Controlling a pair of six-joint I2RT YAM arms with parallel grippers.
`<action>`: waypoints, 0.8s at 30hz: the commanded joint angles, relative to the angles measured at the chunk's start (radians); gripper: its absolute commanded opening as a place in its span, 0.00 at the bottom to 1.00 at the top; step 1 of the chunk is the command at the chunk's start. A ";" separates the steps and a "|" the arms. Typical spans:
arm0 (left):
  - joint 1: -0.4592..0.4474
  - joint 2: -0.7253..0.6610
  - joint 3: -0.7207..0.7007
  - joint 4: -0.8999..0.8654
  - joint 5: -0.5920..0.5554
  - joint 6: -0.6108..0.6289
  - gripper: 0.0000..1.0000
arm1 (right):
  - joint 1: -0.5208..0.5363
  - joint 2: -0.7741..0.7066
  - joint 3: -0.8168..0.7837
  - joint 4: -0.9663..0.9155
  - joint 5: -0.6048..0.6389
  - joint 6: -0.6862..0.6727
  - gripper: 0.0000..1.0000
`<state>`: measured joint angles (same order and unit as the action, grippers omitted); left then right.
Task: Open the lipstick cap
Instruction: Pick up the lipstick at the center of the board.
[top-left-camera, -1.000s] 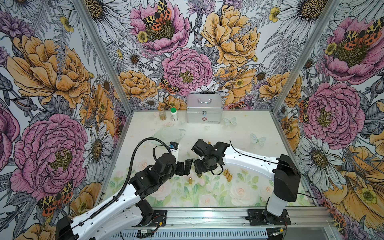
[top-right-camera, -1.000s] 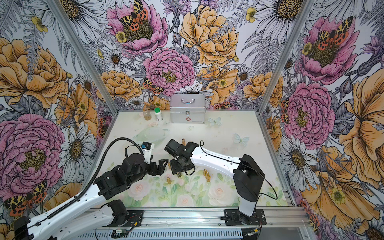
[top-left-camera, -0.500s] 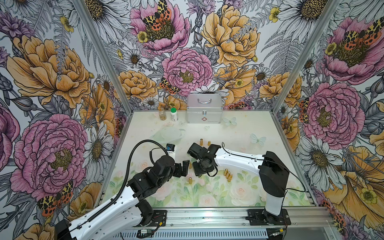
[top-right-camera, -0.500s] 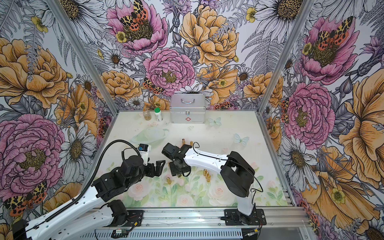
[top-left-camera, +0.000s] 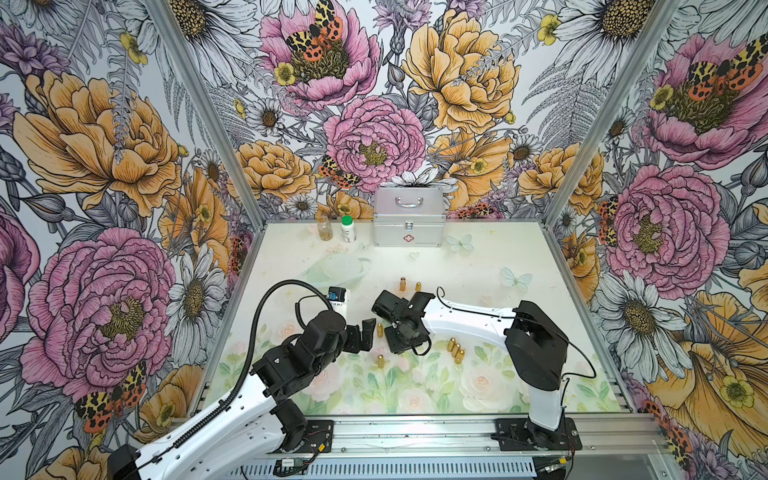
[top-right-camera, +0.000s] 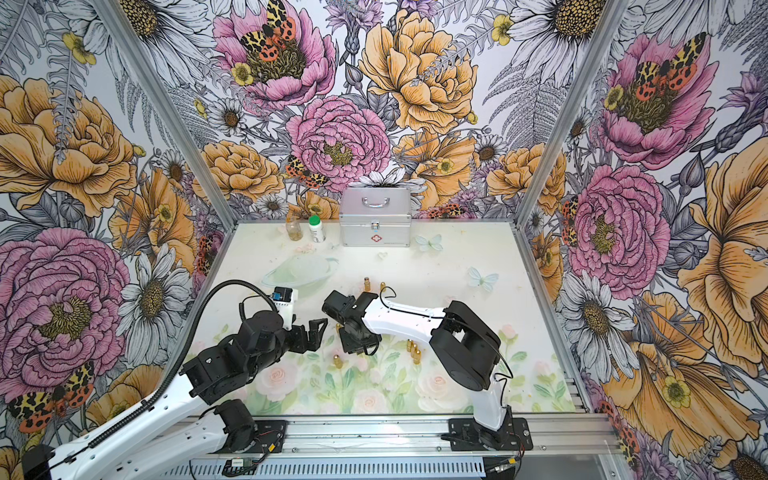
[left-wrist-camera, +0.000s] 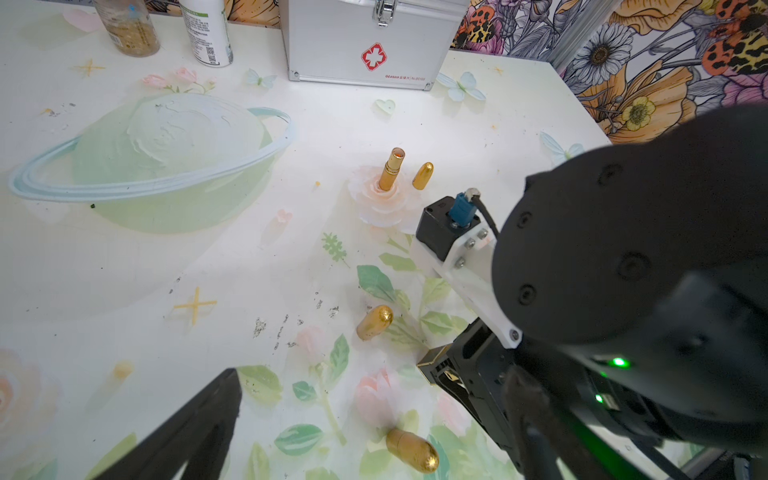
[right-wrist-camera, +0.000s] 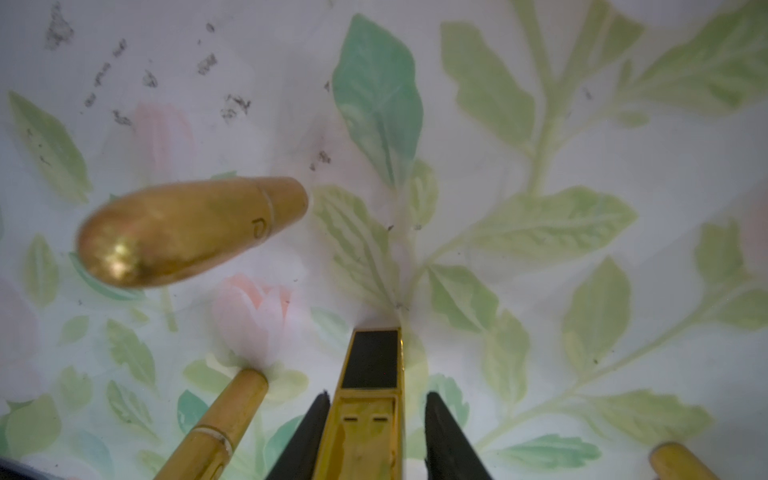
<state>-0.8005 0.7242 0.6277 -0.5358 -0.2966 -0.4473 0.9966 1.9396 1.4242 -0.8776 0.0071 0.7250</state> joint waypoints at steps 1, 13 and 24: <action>0.014 -0.019 -0.012 -0.004 -0.003 -0.011 0.99 | 0.007 0.018 0.030 0.012 0.027 0.003 0.36; 0.027 -0.022 -0.010 -0.004 0.007 -0.003 0.99 | 0.008 0.003 0.029 0.011 0.040 0.007 0.26; 0.035 0.036 0.062 0.008 0.005 0.082 0.99 | -0.033 -0.104 0.013 0.004 0.012 -0.002 0.25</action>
<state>-0.7753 0.7452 0.6464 -0.5358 -0.2958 -0.4156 0.9863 1.9114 1.4242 -0.8791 0.0185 0.7254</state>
